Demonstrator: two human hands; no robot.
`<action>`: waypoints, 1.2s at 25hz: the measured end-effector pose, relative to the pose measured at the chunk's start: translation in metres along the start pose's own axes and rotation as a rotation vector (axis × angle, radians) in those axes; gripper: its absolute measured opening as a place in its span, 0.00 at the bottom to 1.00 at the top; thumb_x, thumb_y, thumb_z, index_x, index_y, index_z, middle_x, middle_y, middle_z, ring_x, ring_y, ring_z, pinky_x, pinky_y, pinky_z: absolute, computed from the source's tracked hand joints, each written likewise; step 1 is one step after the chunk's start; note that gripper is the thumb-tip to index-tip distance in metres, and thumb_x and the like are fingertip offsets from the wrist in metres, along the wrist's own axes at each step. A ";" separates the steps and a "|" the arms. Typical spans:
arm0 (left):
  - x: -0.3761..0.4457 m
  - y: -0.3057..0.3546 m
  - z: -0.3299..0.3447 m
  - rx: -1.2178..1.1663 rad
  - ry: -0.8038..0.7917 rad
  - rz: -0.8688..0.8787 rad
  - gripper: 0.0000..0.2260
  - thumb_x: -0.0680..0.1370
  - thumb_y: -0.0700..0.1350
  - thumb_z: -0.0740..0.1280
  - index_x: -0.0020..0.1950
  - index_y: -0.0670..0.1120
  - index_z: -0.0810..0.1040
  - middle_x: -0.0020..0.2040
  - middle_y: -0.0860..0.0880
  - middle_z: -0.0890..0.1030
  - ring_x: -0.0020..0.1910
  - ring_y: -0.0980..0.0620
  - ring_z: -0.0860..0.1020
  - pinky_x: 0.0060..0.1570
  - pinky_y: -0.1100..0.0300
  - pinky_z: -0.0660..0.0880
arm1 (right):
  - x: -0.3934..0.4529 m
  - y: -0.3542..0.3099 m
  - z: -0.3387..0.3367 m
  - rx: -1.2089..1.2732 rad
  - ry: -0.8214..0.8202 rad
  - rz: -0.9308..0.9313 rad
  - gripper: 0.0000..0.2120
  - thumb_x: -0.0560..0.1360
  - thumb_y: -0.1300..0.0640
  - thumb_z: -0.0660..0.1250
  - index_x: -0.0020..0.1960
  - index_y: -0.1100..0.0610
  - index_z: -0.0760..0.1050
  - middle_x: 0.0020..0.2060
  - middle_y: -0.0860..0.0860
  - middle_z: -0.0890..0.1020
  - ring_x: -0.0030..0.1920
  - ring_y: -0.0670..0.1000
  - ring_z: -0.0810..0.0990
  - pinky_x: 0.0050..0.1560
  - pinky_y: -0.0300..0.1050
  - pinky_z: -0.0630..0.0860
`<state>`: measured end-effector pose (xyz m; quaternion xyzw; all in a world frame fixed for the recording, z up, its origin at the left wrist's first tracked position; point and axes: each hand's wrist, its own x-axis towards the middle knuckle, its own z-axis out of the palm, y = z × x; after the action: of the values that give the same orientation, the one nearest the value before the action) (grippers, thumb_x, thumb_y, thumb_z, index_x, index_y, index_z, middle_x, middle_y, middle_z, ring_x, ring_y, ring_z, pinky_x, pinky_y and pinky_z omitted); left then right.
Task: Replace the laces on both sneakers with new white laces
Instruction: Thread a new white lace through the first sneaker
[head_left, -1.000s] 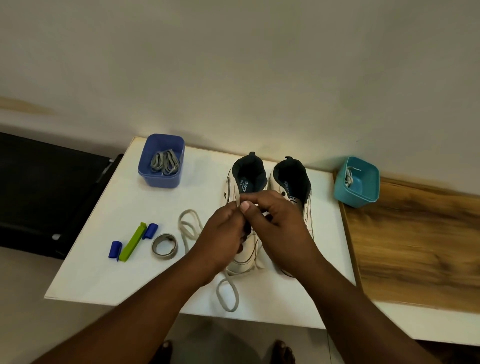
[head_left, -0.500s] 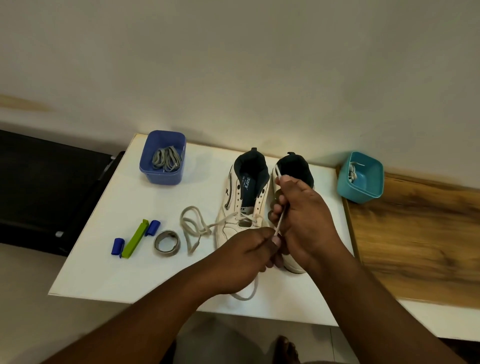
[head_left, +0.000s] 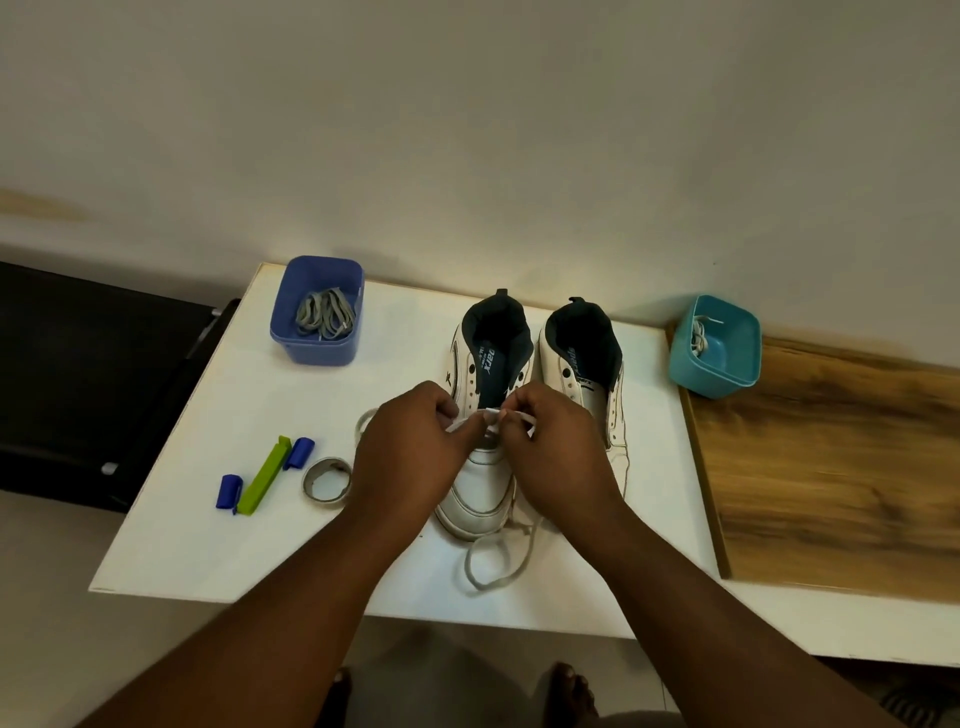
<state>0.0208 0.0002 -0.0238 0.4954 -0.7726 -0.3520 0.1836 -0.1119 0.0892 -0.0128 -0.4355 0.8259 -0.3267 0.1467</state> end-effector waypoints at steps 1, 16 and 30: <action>0.001 -0.001 -0.001 -0.020 0.002 0.014 0.12 0.75 0.61 0.71 0.46 0.54 0.78 0.38 0.57 0.79 0.39 0.59 0.78 0.38 0.63 0.72 | 0.001 0.001 0.002 -0.010 0.010 -0.008 0.03 0.80 0.54 0.67 0.49 0.49 0.78 0.44 0.43 0.82 0.46 0.44 0.79 0.45 0.47 0.79; 0.006 -0.005 -0.001 -0.447 -0.079 -0.142 0.03 0.77 0.44 0.73 0.46 0.49 0.87 0.40 0.53 0.86 0.40 0.59 0.82 0.44 0.63 0.76 | 0.002 -0.006 0.015 0.297 -0.023 0.051 0.08 0.76 0.62 0.67 0.42 0.52 0.80 0.36 0.46 0.83 0.39 0.44 0.84 0.43 0.45 0.80; 0.010 -0.004 0.000 -0.231 0.012 -0.024 0.04 0.83 0.45 0.65 0.51 0.48 0.78 0.48 0.54 0.82 0.48 0.55 0.79 0.47 0.62 0.72 | 0.013 0.004 -0.011 0.128 -0.239 0.016 0.11 0.78 0.58 0.72 0.59 0.48 0.84 0.45 0.40 0.84 0.44 0.38 0.82 0.49 0.39 0.78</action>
<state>0.0188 -0.0102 -0.0279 0.4823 -0.7198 -0.4380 0.2397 -0.1273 0.0849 -0.0066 -0.4544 0.7833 -0.3234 0.2744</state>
